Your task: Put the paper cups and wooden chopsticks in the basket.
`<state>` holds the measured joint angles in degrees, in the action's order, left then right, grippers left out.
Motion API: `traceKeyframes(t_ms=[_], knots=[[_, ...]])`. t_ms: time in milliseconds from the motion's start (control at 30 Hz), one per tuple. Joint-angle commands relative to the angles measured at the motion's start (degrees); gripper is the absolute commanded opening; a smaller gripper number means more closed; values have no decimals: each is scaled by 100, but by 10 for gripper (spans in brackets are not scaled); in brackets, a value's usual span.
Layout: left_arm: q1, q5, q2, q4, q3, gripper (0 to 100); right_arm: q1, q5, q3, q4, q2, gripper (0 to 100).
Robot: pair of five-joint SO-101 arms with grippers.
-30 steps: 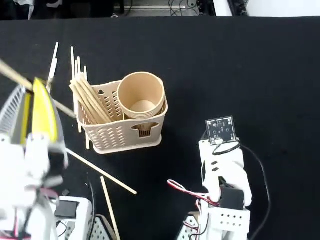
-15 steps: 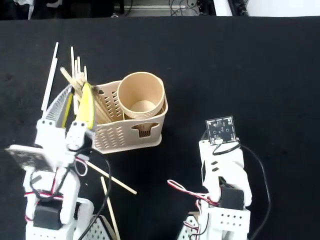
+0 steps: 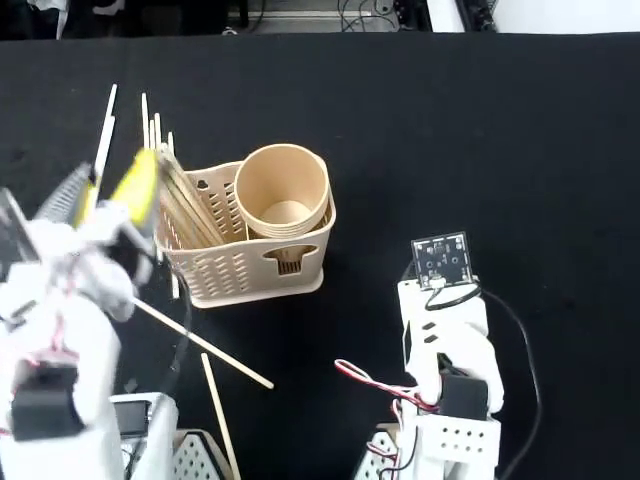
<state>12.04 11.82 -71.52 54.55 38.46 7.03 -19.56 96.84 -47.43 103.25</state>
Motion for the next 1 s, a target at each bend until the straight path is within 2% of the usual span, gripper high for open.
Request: traceKeyframes(t_ms=[0, 67, 400, 633, 767, 967], knots=[[884, 105, 2374, 369, -1763, 243, -70, -62, -22, 79, 163, 15], [1051, -26, 3262, 343, -2167, 243, -70, -62, -22, 79, 163, 15], [1270, -1635, 7253, 387, -4040, 241, -70, -62, -22, 70, 154, 15], [1543, -2163, 9459, 457, -5543, 241, -70, -62, -22, 70, 154, 15], [1578, -2356, 10646, 1108, -6738, 241, -70, -62, -22, 70, 154, 15], [1560, -2391, 12527, 2541, -9200, 238, -70, -62, -22, 70, 154, 15]])
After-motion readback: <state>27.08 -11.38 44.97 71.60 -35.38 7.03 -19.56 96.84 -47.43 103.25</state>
